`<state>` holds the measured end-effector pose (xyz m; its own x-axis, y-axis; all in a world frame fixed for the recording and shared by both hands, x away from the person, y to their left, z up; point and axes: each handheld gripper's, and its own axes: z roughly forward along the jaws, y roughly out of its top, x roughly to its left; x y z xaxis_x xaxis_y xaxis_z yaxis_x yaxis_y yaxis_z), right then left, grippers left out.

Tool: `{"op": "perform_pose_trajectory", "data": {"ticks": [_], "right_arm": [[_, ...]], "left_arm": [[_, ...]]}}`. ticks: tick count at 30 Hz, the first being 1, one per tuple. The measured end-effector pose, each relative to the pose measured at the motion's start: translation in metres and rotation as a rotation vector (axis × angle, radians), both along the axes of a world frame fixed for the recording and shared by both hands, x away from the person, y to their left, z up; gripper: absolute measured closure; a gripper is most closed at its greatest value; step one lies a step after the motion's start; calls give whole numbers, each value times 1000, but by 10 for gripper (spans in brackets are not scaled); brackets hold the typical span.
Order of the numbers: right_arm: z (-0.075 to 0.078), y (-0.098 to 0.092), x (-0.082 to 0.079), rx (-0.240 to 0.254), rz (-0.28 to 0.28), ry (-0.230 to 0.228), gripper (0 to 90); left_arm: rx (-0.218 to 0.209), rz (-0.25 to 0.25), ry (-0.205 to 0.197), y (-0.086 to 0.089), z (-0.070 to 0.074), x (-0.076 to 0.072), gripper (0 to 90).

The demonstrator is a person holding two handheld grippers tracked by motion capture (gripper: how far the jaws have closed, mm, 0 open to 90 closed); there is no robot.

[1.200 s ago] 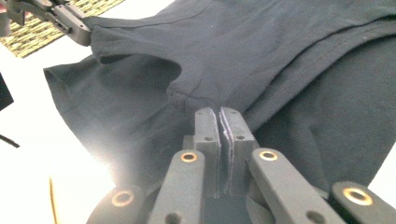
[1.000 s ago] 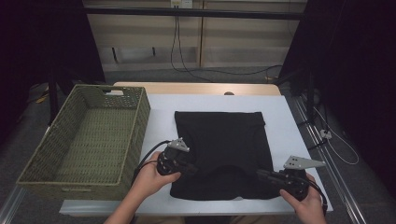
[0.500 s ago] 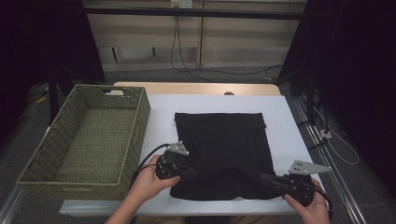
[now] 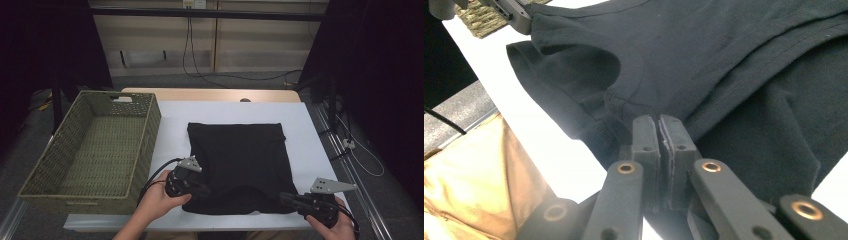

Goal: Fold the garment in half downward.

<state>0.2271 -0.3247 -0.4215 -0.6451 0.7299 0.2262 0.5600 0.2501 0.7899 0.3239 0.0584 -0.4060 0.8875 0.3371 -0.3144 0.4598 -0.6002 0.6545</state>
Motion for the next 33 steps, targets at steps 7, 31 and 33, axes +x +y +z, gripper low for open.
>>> {"op": "perform_pose_trajectory", "data": {"ticks": [7,31,33], "right_arm": [[2,-3,-12,11,20,6,869],[-12,84,74,-16,81,-9,340],[-13,91,78,-25,89,-13,324]], "left_arm": [[-8,-40,5,1,1,-16,860],[45,167,-51,5,-5,64,119],[55,181,-57,4,-5,70,119]]}}
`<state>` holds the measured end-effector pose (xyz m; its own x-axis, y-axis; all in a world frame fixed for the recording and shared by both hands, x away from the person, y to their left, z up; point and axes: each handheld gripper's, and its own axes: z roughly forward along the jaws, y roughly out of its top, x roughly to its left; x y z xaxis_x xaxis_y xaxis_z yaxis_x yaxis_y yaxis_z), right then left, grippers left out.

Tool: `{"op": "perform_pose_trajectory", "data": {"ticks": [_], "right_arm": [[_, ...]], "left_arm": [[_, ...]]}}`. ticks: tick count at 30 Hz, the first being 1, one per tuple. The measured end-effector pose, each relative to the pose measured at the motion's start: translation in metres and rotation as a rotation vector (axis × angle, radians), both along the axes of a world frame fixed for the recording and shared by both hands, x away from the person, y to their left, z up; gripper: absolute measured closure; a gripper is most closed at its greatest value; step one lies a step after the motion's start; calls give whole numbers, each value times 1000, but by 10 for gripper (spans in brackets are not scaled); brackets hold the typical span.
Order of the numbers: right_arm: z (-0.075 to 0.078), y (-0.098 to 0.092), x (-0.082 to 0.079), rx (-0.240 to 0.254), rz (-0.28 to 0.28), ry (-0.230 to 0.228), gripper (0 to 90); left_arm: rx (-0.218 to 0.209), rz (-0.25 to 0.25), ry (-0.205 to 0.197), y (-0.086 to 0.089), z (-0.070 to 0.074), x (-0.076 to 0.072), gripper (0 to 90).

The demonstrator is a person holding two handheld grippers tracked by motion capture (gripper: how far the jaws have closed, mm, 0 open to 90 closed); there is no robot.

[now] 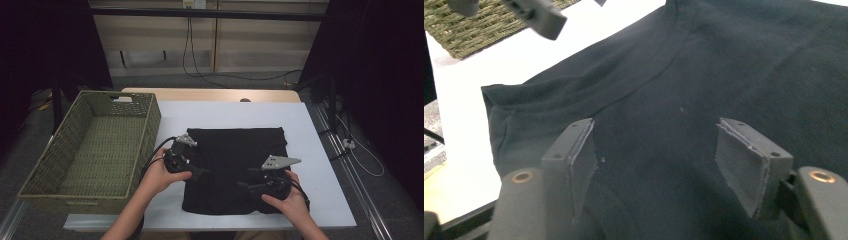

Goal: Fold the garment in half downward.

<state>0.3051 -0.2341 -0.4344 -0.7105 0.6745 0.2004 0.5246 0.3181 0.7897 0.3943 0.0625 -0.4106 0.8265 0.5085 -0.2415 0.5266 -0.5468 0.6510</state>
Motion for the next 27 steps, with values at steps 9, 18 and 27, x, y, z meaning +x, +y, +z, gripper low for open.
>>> {"op": "perform_pose_trajectory", "data": {"ticks": [9,18,27], "right_arm": [[-6,19,9,-24,29,-1,289],[-6,38,9,-41,46,-8,254],[-11,52,4,-54,51,-4,245]], "left_arm": [[28,40,-17,-1,-2,22,115],[35,79,-38,-1,4,43,111],[29,98,-39,-3,9,59,106]]}}
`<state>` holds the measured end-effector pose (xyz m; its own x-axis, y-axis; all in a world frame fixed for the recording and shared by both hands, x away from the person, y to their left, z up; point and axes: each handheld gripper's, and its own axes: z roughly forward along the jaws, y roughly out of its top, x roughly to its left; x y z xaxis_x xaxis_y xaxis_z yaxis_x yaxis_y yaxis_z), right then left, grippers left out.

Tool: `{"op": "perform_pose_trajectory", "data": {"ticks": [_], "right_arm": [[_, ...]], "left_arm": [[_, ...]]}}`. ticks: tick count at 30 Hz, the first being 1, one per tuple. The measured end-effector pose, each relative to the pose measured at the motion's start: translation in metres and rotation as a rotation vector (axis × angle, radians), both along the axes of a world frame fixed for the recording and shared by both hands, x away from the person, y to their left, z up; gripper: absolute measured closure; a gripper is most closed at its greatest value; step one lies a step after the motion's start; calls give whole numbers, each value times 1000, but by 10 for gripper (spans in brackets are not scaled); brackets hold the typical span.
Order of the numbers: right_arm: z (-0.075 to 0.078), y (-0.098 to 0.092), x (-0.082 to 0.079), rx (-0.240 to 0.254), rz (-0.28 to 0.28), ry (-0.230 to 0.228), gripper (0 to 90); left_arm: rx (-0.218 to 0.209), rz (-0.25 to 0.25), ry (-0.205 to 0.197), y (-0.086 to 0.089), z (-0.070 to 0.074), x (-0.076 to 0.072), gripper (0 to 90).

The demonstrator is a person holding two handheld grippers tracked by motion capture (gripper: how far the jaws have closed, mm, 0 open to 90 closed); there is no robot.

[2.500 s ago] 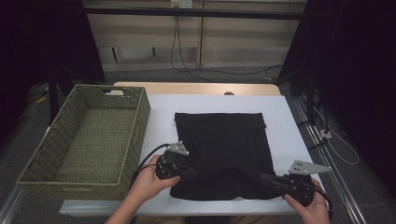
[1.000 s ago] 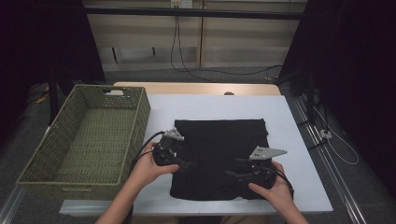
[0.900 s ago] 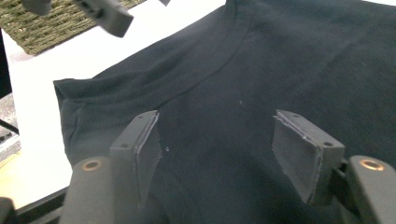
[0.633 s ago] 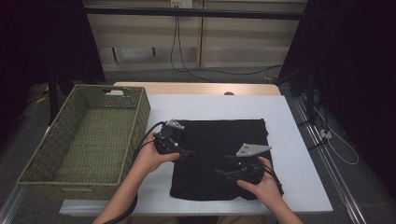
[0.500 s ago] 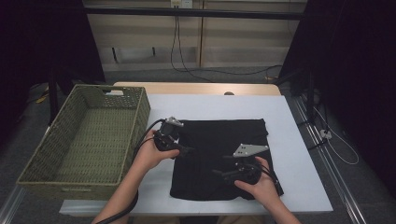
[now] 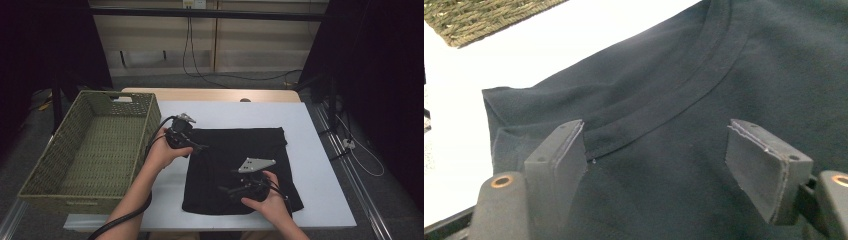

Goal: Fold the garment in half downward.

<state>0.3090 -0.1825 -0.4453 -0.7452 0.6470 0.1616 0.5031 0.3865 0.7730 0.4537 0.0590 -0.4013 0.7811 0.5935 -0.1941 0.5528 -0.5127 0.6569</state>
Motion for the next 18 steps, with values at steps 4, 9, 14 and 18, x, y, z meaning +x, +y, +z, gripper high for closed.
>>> {"op": "perform_pose_trajectory", "data": {"ticks": [4,9,14,18], "right_arm": [[-2,3,-3,-5,1,1,242],[-4,7,-8,0,4,3,242],[-4,12,-14,-10,14,-3,268],[-4,17,-19,-2,47,-2,380]], "left_arm": [[9,9,5,-3,0,8,104],[5,20,7,-4,0,14,103],[1,38,8,-4,0,20,101],[3,48,4,-5,0,23,100]]}}
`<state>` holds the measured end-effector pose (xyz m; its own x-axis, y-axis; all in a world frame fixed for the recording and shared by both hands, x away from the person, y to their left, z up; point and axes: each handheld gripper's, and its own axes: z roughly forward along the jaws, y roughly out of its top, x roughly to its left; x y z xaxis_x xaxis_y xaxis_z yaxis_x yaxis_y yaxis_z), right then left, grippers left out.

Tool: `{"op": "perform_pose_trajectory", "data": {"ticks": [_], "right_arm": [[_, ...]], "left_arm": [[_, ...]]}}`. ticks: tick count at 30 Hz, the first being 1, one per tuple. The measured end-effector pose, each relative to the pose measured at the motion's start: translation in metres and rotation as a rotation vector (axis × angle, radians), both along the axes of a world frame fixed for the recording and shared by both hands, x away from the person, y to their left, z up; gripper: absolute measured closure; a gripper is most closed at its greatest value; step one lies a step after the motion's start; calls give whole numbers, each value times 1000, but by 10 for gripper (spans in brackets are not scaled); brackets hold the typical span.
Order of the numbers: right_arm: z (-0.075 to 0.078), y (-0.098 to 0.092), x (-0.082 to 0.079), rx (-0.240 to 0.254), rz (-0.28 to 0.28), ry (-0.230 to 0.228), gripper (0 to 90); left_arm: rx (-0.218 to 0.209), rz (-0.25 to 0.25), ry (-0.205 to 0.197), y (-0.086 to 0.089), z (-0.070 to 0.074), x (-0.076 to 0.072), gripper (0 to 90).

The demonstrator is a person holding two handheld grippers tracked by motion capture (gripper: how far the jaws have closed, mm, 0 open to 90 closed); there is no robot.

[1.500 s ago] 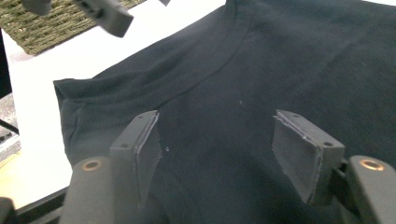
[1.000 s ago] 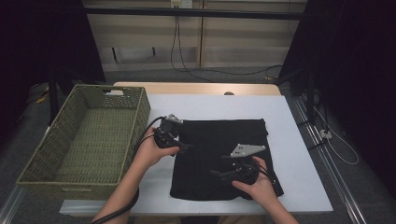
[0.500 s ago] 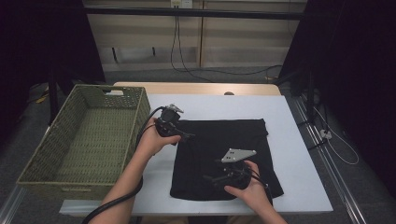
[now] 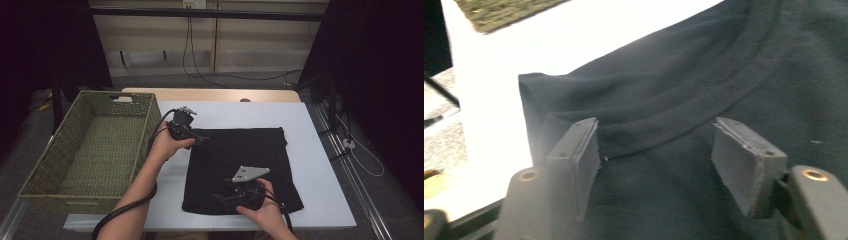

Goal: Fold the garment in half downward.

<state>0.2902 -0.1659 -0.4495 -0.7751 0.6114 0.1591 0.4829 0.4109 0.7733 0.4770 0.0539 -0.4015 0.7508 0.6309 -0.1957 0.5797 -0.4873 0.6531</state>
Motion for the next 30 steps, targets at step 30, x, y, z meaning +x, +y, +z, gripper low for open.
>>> {"op": "perform_pose_trajectory", "data": {"ticks": [30], "right_arm": [[-11,43,-25,-85,103,-62,318]], "left_arm": [[49,149,-4,5,-24,28,99]]}}
